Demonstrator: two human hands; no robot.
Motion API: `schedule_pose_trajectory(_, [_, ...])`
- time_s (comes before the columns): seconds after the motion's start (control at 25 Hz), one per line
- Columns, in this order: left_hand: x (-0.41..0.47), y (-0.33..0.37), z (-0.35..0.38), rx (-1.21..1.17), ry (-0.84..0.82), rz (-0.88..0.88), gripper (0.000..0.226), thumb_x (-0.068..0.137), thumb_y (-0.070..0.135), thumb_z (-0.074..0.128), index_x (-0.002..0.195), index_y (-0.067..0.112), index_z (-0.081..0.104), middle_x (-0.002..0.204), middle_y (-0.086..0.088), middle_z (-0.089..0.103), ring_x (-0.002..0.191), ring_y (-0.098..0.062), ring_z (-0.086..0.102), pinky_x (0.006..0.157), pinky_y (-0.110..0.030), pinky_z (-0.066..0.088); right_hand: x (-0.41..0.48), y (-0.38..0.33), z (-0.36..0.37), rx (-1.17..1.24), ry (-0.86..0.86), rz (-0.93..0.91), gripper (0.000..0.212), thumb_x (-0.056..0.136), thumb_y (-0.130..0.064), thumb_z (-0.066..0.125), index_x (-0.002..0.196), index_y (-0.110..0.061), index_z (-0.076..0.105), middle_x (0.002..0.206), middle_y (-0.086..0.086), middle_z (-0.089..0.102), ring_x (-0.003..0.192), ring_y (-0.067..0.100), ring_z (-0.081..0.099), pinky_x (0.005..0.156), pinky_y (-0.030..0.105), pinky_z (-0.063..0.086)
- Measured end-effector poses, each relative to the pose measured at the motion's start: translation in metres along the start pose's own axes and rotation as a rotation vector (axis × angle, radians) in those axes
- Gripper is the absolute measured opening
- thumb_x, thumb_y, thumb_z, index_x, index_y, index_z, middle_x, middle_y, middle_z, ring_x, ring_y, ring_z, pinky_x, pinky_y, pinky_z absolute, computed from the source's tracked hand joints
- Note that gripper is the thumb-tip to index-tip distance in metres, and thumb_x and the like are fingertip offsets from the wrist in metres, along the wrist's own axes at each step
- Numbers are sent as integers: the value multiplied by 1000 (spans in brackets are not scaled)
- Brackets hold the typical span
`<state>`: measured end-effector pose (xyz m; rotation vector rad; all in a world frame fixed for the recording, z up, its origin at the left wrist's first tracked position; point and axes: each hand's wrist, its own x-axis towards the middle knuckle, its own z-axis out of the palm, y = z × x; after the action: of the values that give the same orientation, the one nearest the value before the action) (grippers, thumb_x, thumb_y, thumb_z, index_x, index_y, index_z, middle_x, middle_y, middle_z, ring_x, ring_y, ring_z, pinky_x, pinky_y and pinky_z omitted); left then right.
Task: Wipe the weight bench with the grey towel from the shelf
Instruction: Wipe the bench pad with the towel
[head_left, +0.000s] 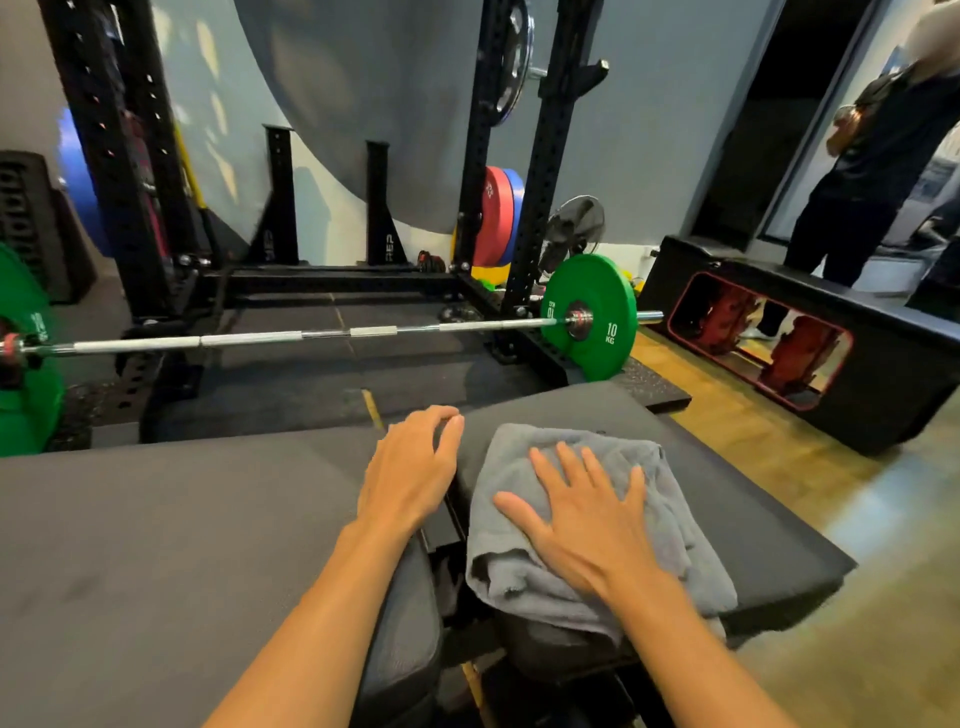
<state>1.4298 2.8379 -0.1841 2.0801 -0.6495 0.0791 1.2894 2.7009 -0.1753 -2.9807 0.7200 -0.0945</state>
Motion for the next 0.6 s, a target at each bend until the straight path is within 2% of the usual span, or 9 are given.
schedule_pose_trajectory(0.08, [12, 2, 9, -47, -20, 21, 37, 96, 45, 37, 121, 29, 60, 127, 5, 62, 116, -18, 56, 97, -39, 43, 28, -3, 1, 8, -21, -29, 90, 79, -85, 12, 155, -36, 11, 166, -3, 4, 152, 20, -2, 114, 66, -9])
schedule_pose_trajectory(0.2, [16, 3, 18, -16, -77, 43, 36, 97, 42, 37, 120, 27, 61, 125, 4, 64, 114, -18, 57, 92, -34, 43, 76, 2, -2, -4, -30, -54, 88, 81, -85, 17, 155, -36, 14, 166, -3, 9, 152, 22, 4, 113, 68, -4])
schedule_pose_trajectory(0.32, [12, 2, 18, 48, -112, 60, 37, 98, 37, 35, 118, 25, 64, 121, 2, 67, 113, -22, 58, 88, -34, 42, 91, 0, -5, -2, -58, -61, 89, 82, -84, 19, 155, -34, 16, 166, -5, 11, 152, 21, 7, 113, 69, 0])
schedule_pose_trajectory(0.44, [9, 5, 12, 86, -119, 42, 37, 99, 35, 34, 109, 21, 67, 115, -3, 70, 108, -30, 59, 87, -41, 44, 38, 8, -10, 29, -40, -72, 84, 84, -81, 23, 154, -36, 16, 165, -9, 10, 151, 18, 7, 115, 64, 4])
schedule_pose_trajectory(0.6, [3, 11, 12, 88, -118, 16, 34, 99, 37, 37, 102, 21, 67, 102, 0, 72, 98, -28, 61, 82, -40, 45, -59, 12, -10, 19, -50, -51, 88, 78, -87, 15, 153, -43, 7, 163, -20, -2, 150, 9, -6, 117, 54, -7])
